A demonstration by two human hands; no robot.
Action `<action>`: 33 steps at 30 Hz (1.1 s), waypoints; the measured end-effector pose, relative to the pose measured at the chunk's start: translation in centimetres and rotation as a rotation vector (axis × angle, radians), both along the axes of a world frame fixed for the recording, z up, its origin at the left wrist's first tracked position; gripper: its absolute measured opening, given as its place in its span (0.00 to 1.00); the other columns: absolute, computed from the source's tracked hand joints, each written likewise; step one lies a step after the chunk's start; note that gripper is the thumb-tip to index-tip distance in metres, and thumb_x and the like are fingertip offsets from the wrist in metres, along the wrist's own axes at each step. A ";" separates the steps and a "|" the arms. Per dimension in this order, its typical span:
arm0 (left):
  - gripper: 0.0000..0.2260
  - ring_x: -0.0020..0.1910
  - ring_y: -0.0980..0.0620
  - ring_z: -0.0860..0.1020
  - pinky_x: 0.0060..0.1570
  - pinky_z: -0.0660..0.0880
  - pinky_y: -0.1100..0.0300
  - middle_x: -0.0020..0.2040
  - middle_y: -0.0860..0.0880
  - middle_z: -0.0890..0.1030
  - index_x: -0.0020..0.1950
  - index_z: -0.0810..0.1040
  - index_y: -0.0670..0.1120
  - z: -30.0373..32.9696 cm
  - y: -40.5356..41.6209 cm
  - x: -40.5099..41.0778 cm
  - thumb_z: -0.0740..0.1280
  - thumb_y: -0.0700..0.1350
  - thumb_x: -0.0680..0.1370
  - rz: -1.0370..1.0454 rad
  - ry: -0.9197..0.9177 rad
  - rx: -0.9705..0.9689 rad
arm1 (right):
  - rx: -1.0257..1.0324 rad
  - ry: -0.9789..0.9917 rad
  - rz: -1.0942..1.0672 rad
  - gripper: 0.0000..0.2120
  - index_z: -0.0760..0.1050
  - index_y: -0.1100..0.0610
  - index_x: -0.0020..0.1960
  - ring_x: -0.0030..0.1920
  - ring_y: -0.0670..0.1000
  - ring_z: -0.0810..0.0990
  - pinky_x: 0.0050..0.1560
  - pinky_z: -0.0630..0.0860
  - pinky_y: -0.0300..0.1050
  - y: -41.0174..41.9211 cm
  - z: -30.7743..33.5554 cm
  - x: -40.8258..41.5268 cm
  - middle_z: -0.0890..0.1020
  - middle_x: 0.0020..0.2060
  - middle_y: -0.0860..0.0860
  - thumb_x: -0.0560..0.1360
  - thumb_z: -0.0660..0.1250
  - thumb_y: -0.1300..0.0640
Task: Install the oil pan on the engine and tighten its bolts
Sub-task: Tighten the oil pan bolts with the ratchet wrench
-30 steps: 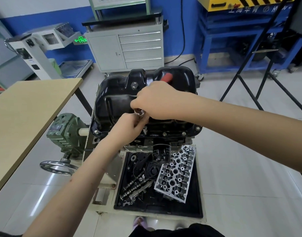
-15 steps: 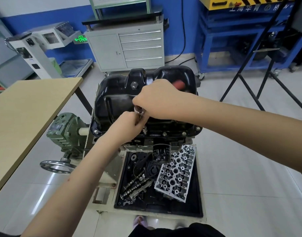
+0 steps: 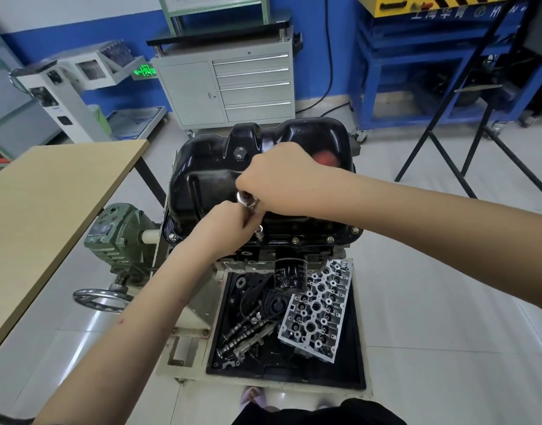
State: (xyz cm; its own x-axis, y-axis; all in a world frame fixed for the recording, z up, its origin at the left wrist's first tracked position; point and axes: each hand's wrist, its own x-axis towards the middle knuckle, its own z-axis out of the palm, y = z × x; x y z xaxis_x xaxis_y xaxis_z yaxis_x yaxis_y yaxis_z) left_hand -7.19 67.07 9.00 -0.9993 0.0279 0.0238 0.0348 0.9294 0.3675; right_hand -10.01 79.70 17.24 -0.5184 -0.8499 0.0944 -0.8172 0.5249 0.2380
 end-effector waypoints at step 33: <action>0.17 0.35 0.39 0.76 0.35 0.69 0.53 0.35 0.37 0.79 0.38 0.74 0.34 -0.9 -0.3 0.0 0.56 0.44 0.80 0.034 -0.010 0.125 | -0.052 -0.328 0.006 0.06 0.74 0.56 0.47 0.43 0.53 0.71 0.33 0.63 0.42 -0.3 -0.5 -1.3 0.73 0.40 0.49 0.74 0.61 0.54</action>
State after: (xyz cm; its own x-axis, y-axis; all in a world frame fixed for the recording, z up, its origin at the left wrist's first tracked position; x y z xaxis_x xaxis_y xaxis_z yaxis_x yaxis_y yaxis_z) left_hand -7.19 66.76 8.12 -0.9998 -0.0090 0.0152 -0.0006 0.8768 0.4809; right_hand -11.32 79.35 16.74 -0.5237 -0.8513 -0.0338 -0.8487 0.5247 -0.0656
